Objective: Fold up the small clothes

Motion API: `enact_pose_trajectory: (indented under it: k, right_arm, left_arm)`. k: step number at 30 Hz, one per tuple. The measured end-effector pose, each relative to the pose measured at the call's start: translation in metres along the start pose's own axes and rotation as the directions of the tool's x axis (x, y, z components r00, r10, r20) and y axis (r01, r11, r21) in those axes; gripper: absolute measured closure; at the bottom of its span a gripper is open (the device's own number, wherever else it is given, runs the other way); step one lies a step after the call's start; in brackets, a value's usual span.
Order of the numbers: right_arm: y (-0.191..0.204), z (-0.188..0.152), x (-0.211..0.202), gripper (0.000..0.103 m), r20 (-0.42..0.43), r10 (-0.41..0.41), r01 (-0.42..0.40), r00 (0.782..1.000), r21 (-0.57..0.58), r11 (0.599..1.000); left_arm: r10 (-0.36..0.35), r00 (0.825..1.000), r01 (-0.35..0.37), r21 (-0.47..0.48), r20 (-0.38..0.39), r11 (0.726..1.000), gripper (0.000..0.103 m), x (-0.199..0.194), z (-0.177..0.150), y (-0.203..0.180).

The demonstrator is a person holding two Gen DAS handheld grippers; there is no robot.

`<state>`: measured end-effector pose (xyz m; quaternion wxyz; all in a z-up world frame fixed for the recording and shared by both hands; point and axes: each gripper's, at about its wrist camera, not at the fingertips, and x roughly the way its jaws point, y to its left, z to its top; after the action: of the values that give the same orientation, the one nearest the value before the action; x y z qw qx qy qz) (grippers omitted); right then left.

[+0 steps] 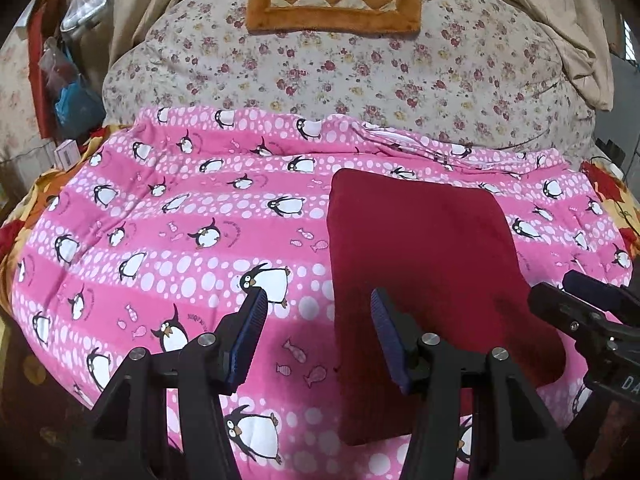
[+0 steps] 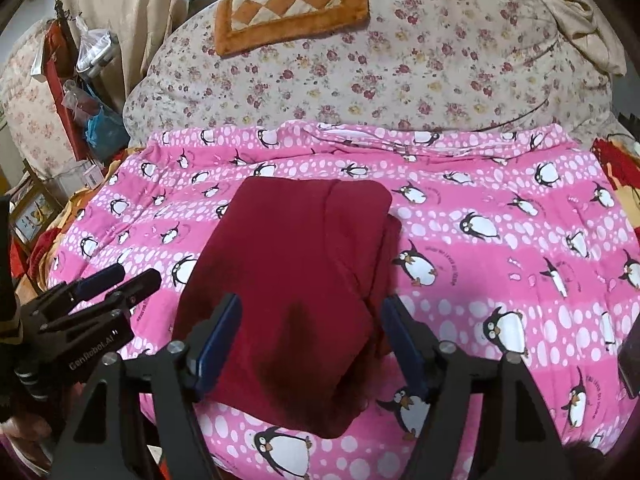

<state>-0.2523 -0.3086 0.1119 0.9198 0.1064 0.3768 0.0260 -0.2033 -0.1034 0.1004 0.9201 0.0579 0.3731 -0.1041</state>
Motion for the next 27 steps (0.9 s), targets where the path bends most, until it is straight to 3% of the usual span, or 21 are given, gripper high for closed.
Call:
enact_pose_trajectory:
  k: [27]
  right_arm:
    - [0.002, 0.005, 0.018, 0.025, -0.018, -0.022, 0.023, 1.000, 0.019, 1.000]
  left_arm:
    - [-0.010, 1.000, 0.010, 0.004, -0.002, 1.000, 0.070, 0.012, 0.009, -0.008]
